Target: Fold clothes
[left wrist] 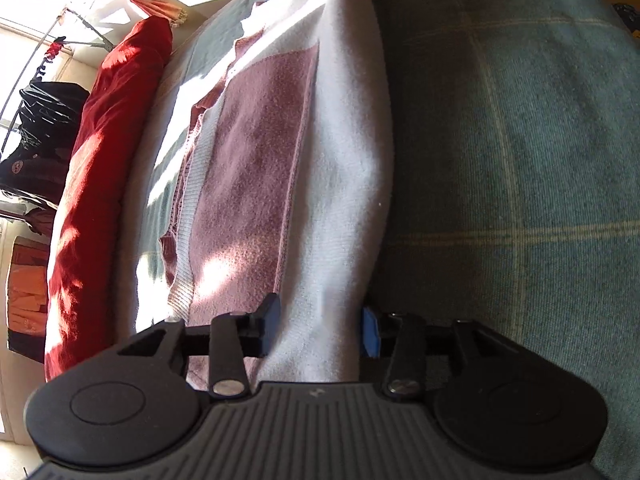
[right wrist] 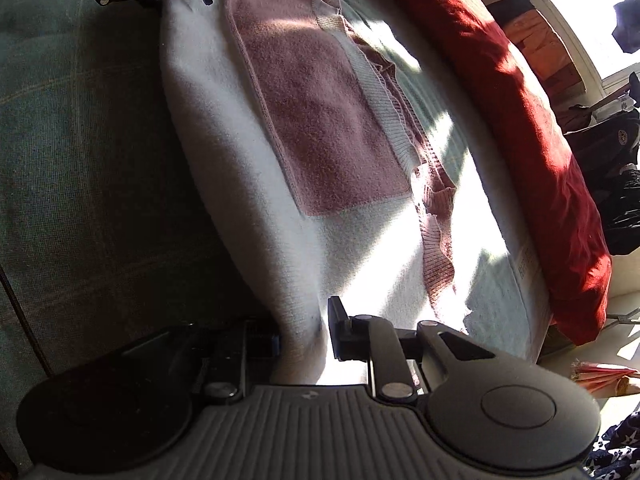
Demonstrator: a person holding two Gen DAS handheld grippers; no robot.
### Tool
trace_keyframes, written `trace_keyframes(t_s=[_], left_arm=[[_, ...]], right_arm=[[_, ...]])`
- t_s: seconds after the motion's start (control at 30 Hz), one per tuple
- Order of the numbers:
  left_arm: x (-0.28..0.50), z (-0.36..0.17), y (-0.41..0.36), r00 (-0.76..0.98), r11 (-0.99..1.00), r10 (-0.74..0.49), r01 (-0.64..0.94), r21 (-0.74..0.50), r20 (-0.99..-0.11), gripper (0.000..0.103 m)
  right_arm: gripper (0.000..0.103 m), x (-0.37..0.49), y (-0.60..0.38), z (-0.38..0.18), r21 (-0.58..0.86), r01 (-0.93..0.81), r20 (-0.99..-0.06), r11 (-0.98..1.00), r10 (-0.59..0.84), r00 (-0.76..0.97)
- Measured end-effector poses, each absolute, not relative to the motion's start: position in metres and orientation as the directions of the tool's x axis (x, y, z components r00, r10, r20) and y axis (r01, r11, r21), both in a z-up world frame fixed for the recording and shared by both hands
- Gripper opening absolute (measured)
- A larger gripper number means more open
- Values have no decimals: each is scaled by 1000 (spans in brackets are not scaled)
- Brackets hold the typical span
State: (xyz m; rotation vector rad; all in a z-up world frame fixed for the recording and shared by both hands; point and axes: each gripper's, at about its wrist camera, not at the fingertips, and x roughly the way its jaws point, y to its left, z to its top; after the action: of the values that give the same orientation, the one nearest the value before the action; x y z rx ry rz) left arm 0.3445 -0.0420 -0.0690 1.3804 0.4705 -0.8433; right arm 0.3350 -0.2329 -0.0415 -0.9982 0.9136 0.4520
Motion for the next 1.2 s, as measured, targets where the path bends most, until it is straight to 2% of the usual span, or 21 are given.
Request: trace_keyframes(t_s=[0.13,0.23,0.27,0.37,0.43,0.47,0.5,0.53,0.63,0.7,0.73,0.9,1.2], left_arm=[[341,-90,-42,685,-73,-253,691,720,-683,64],[350,-92,-46,724,-39,-263,653,756,-638,77],[354,-93,-48,735,-26,-264,642,766,-625,79],[366,-91,-50,741,8,-250,645,764,-623,78],[368,-87,-49,716,21,-251,676,736,-651,61],[369,-85,-48,700,26,-250,695,718,-669,36],[368,-84,-47,683,30,-249,714,699,-687,17],[366,-83,-46,666,34,-249,732,681,-703,10],[369,-78,-42,623,63,-254,774,630,-740,9],[375,-71,-40,599,95,-263,796,598,-756,8],[376,-68,-38,590,95,-269,803,588,-762,8],[371,-53,-32,571,38,-284,809,586,-770,8],[360,-34,-44,562,47,-238,821,569,-792,7]], right_arm=[[44,329,-229,-63,-588,-678,-786,441,-112,608],[47,328,-226,-74,-621,-662,-763,420,-130,633],[50,330,-224,-76,-628,-656,-757,419,-134,639],[52,335,-221,-81,-650,-637,-738,415,-146,659],[52,339,-219,-84,-664,-624,-725,412,-153,671],[52,339,-219,-84,-666,-621,-723,413,-156,673],[52,339,-219,-83,-666,-619,-723,417,-157,673],[50,339,-219,-82,-663,-618,-725,423,-156,670],[39,337,-217,-78,-640,-622,-742,451,-155,652],[20,334,-215,-73,-626,-626,-754,465,-154,639],[18,334,-214,-71,-622,-627,-757,469,-153,635],[14,335,-216,-57,-594,-626,-773,506,-142,619],[14,321,-229,-40,-574,-651,-777,497,-77,625]])
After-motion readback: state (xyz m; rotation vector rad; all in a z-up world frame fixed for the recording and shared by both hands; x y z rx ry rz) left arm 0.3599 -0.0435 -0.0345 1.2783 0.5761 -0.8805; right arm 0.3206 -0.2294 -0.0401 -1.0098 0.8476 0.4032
